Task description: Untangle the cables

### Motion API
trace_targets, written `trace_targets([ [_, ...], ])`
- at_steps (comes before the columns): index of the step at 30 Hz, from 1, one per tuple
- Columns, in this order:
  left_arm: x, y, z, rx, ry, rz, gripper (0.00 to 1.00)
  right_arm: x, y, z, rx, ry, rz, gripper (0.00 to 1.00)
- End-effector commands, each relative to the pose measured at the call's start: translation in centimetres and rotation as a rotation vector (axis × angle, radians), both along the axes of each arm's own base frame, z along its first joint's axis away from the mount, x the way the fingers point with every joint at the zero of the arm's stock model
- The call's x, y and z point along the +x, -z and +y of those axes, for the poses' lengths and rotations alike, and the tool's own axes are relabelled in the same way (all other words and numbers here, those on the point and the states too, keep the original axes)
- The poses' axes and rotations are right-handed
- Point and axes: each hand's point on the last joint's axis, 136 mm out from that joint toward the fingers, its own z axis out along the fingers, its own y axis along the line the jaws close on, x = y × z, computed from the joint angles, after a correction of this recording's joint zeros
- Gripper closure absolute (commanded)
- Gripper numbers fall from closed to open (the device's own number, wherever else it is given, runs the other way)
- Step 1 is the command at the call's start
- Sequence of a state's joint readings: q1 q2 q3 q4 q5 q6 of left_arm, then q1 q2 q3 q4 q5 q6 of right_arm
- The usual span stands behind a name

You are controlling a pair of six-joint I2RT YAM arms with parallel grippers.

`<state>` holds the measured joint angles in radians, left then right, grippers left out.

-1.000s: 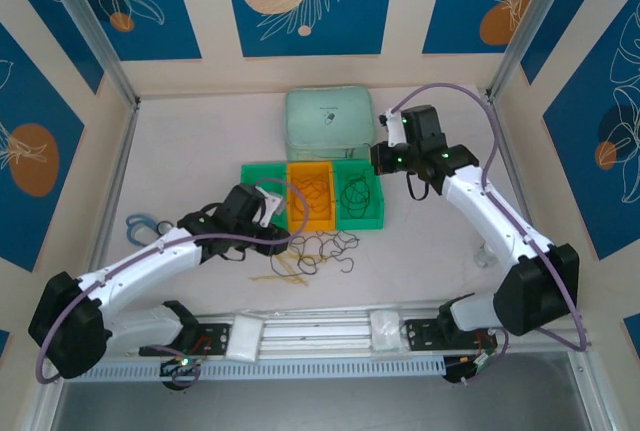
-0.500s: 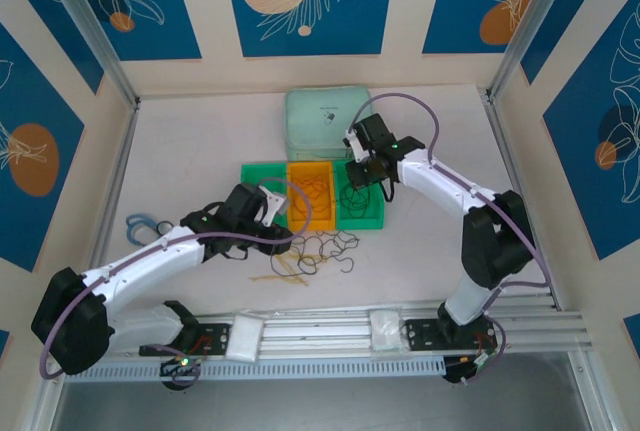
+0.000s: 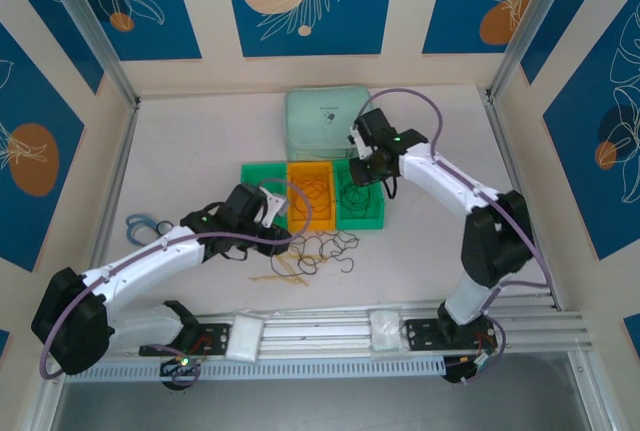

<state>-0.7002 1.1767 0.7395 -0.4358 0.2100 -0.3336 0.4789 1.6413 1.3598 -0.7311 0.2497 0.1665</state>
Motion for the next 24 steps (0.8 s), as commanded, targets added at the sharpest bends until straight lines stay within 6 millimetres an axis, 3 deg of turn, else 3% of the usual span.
trace_targets([
  [1, -0.7, 1.4, 0.9, 0.049, -0.008, 0.069, 0.72, -2.9, -3.8, 0.6, 0.173, -0.004, -0.005, 0.73],
  [10, 0.6, 2.2, -1.3, 0.029, 0.101, 0.021, 0.62, -7.6, -5.0, 1.8, 0.318, -0.050, 0.003, 0.73],
  [17, 1.1, 4.0, -1.8, 0.096, 0.166, 0.049, 0.61, -8.3, -5.7, 1.3, 0.330, -0.049, -0.029, 0.73],
  [24, 1.9, 4.0, -2.1, 0.097, 0.178, 0.008, 0.61, -8.4, -6.0, 1.3, 0.343, -0.055, -0.045, 0.73],
])
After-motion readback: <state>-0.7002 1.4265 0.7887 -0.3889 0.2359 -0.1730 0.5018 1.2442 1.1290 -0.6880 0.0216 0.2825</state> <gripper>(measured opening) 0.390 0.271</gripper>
